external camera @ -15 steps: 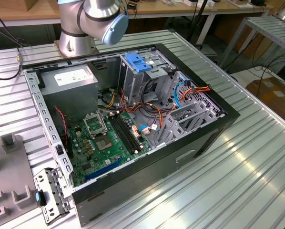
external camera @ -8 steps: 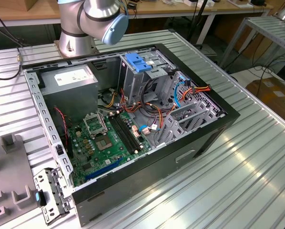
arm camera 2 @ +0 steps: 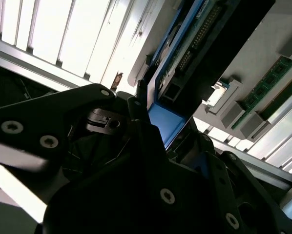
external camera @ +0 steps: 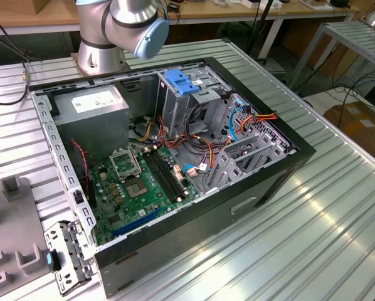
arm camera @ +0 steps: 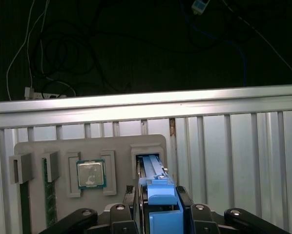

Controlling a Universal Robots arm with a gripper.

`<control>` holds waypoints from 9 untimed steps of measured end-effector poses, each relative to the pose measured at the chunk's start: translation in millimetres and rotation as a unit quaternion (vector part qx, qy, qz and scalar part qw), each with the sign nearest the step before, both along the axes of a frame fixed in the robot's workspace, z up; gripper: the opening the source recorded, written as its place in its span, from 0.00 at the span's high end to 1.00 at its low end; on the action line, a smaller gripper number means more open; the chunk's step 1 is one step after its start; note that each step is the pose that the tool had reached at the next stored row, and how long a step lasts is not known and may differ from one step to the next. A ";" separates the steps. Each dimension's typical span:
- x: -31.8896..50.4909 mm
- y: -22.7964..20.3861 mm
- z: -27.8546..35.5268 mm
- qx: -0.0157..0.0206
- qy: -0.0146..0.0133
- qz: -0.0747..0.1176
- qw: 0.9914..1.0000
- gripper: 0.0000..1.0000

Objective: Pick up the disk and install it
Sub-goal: 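Pick up the disk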

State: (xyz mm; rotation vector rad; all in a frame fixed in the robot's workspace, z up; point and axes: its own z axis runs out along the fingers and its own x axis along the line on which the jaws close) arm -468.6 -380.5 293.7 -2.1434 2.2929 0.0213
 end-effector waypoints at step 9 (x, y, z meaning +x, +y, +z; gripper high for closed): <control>1.6 -0.1 -0.1 0.000 0.000 -0.004 1.000 0.55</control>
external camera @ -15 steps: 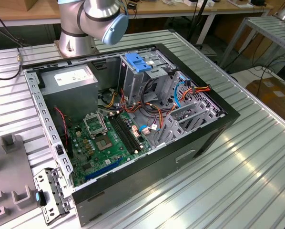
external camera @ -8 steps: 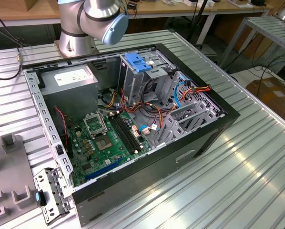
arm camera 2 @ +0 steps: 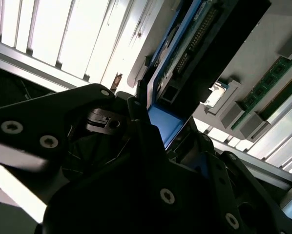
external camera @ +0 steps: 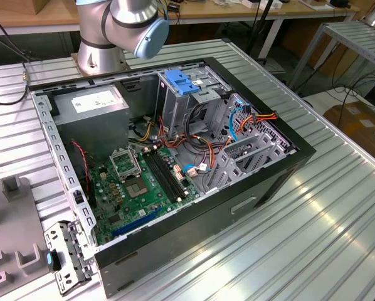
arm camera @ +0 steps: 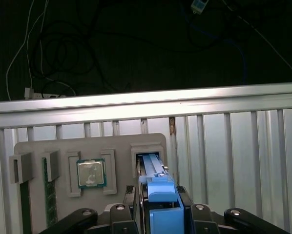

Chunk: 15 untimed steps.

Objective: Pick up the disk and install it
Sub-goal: 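Pick up the disk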

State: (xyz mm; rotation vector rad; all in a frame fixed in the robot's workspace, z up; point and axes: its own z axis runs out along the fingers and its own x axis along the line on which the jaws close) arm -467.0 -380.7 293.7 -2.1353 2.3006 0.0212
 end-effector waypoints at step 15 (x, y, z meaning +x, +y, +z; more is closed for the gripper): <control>0.0 0.0 0.0 0.000 0.000 0.008 1.000 0.63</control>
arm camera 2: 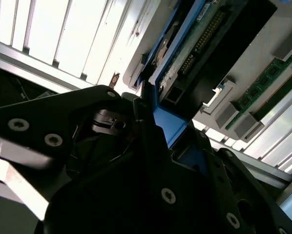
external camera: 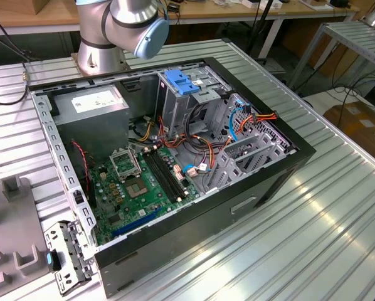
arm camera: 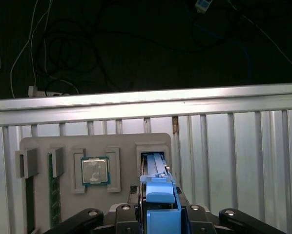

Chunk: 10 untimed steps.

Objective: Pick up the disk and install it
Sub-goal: 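Pick up the disk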

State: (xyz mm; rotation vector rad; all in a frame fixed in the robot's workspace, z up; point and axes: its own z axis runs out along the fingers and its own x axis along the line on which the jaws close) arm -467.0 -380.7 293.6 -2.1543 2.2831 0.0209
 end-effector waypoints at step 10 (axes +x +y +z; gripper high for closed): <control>0.0 0.0 3.2 0.000 0.000 0.000 1.000 0.63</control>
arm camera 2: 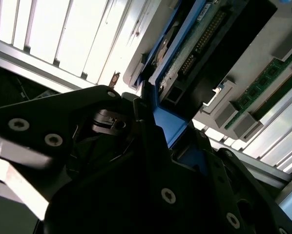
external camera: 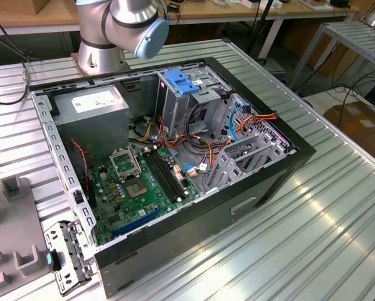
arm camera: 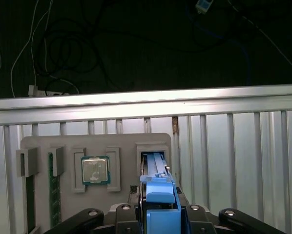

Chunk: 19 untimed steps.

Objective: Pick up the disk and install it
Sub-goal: 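Pick up the disk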

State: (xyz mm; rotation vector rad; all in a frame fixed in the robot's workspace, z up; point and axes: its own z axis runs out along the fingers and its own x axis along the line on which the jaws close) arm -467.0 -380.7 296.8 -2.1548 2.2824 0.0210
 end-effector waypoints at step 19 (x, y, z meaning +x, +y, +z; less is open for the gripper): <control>0.0 0.0 22.1 0.000 0.000 0.000 1.000 0.63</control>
